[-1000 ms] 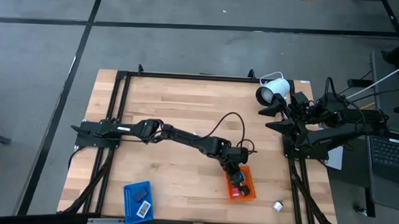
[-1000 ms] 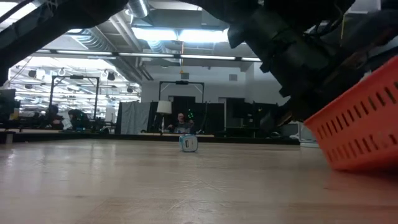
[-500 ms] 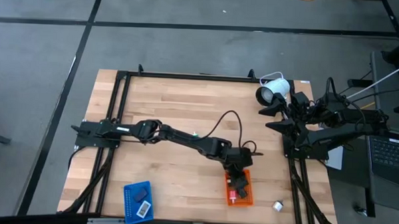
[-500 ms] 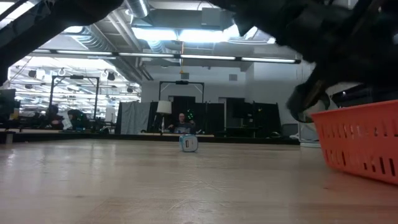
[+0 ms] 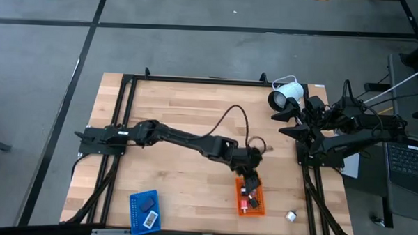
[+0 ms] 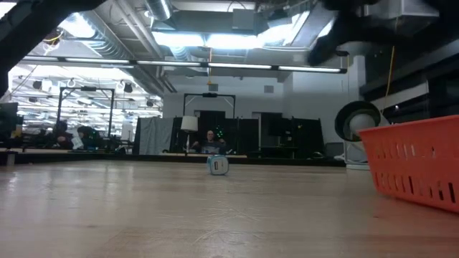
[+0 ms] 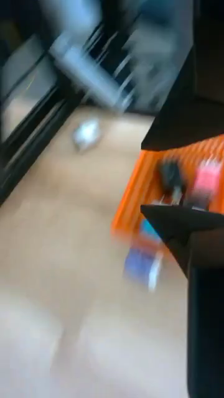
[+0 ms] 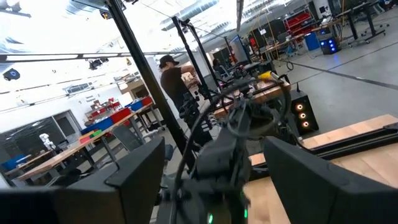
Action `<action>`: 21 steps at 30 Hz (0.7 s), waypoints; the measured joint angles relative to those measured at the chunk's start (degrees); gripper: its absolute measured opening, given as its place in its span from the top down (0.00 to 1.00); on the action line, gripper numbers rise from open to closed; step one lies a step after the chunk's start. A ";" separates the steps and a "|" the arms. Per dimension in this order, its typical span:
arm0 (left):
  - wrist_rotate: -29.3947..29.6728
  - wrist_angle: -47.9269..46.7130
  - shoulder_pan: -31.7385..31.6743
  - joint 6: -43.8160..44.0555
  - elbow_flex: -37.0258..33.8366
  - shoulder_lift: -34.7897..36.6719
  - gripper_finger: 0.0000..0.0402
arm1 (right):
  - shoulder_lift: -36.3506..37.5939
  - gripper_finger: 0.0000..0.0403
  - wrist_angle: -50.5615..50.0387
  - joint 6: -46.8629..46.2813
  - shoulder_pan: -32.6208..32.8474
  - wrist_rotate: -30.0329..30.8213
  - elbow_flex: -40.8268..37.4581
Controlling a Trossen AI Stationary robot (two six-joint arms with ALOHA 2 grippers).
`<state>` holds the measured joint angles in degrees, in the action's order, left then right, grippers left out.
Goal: Pick & Place Office items
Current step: Put the blue charger adapter into the orange bin
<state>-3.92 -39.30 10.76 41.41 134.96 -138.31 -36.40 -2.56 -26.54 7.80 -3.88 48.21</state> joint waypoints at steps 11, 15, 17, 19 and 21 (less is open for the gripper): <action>29.68 -37.96 -3.78 43.08 -0.27 3.93 0.39 | -0.01 0.31 -0.01 0.06 -0.01 -0.27 0.00; 26.80 -44.78 -5.35 48.89 -2.54 3.61 0.36 | 0.00 0.31 -0.01 0.37 -0.01 -1.64 0.00; 24.87 -44.41 -6.37 50.28 -4.07 3.59 0.35 | -0.02 0.31 -0.02 0.39 -0.01 -2.56 0.00; 22.99 -43.02 -7.34 51.68 -6.18 3.63 0.35 | 0.00 0.31 -0.01 0.37 -0.01 -3.88 0.00; 19.78 -41.76 -8.25 51.02 -8.15 3.55 0.35 | -0.02 0.31 -0.03 0.34 0.01 -4.93 0.00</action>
<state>15.86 -81.06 2.50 92.43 126.80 -134.76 -36.42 -2.59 -26.20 7.81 -8.81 48.21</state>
